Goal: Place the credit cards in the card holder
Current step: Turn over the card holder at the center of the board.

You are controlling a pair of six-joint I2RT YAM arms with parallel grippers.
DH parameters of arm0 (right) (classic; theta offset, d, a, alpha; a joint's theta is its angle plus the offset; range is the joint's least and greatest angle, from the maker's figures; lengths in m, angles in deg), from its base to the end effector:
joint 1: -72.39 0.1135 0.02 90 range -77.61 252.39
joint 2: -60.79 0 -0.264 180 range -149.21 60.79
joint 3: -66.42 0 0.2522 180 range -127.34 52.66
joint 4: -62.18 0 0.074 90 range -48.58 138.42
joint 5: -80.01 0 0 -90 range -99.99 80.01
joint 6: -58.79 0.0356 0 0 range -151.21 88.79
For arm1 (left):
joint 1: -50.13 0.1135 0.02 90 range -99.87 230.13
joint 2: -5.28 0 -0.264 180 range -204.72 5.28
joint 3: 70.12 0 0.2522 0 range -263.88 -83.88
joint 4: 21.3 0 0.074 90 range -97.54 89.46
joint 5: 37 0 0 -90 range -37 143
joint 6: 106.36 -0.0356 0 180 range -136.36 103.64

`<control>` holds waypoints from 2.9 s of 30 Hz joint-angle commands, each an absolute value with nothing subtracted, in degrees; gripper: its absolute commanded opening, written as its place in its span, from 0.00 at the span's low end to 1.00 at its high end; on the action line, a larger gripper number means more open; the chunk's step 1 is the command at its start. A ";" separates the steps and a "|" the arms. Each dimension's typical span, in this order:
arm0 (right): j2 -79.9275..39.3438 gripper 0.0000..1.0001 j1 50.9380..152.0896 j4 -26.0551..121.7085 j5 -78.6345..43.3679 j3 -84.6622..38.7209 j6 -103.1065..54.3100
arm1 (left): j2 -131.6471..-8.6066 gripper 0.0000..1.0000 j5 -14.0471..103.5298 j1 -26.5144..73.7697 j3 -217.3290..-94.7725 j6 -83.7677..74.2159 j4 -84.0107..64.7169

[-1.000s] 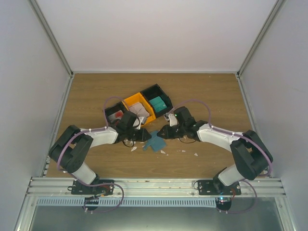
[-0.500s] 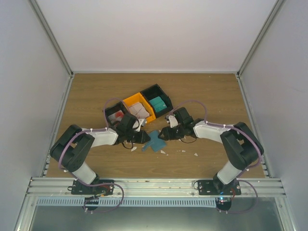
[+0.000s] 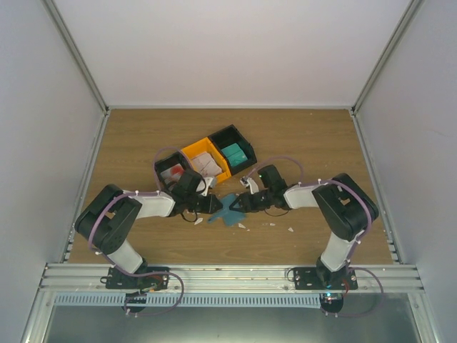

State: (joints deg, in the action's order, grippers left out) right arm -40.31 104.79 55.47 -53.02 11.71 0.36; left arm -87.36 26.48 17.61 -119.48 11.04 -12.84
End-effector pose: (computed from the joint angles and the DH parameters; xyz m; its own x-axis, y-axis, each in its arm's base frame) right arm 0.2444 0.1839 0.1100 -0.9614 -0.1569 -0.2259 -0.2750 0.5631 0.7793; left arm 0.2287 -0.1646 0.1212 -0.9165 0.0960 -0.3884 0.3294 0.7321 -0.5962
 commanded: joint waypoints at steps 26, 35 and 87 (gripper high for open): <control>-17.01 0.00 103.41 4.76 -4.29 -8.88 -8.36 | -57.89 0.63 32.33 17.87 -126.79 19.23 -3.31; -16.62 0.01 105.14 -5.67 19.89 -11.23 -3.56 | -52.32 0.72 28.33 17.87 -127.21 20.01 -1.28; -13.15 0.46 112.12 10.46 -2.13 6.40 11.55 | -65.15 0.83 22.87 15.88 -122.40 21.61 -3.76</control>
State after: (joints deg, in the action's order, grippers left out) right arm -15.00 114.47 13.11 -0.91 1.84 11.75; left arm -60.98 24.71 19.54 -123.78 18.95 2.72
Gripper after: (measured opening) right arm 0.465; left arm 0.838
